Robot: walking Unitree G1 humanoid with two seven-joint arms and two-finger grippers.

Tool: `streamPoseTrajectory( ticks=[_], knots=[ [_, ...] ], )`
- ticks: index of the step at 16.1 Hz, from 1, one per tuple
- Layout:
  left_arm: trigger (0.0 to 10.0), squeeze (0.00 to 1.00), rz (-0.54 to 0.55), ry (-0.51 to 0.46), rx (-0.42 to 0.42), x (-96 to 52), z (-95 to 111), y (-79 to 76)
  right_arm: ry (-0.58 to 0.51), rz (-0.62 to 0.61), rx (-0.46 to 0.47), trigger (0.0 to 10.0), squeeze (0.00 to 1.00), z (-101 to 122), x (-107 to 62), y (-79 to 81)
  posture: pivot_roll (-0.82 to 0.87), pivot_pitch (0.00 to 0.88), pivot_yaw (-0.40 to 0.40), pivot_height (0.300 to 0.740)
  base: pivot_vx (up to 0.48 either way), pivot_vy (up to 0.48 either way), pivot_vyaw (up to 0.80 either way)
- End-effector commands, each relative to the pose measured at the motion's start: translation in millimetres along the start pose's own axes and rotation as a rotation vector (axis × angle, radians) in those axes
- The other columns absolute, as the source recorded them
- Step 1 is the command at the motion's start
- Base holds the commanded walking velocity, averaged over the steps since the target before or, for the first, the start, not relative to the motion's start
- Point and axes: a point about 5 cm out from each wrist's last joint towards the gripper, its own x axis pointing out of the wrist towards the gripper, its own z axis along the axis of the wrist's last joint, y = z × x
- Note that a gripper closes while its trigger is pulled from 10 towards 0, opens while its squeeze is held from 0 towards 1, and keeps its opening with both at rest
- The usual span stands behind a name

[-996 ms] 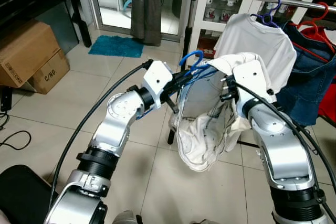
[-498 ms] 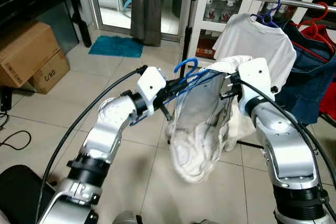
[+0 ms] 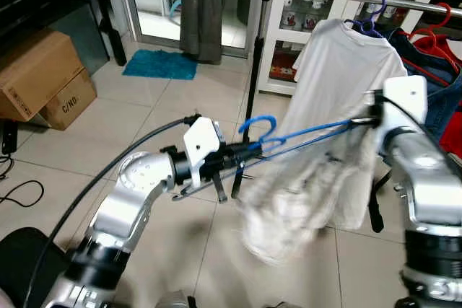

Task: Hang hanger

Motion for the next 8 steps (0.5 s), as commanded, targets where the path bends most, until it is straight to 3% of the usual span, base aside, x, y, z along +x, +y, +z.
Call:
streamPoseTrajectory(
  ticks=[1,3,6,8],
  knots=[
    [0.0,0.00,-0.037,-0.007,0.003,-1.3,6.5,-5.0,-0.058,-0.061,0.017,0.0,0.00,9.8,1.5,-17.0,-0.04,0.000,-0.022,0.740,0.000,0.000,0.00],
    [0.0,0.00,-0.040,0.005,-0.005,-5.8,6.5,-7.3,-0.032,-0.080,0.022,0.0,0.00,2.4,2.8,-26.9,-0.05,0.000,-0.012,0.740,0.000,0.000,0.00],
    [0.0,0.00,0.001,0.021,-0.040,-18.1,4.4,-3.8,0.065,-0.119,0.069,0.0,0.00,-28.0,-1.4,-49.5,-0.06,0.000,0.000,0.740,0.000,0.000,0.00],
    [0.0,0.00,0.073,0.065,-0.051,-32.5,-3.0,5.8,0.125,-0.122,0.160,0.0,0.00,-49.8,-13.2,-57.1,-0.08,0.000,0.013,0.740,0.000,0.000,0.00]
  ],
)
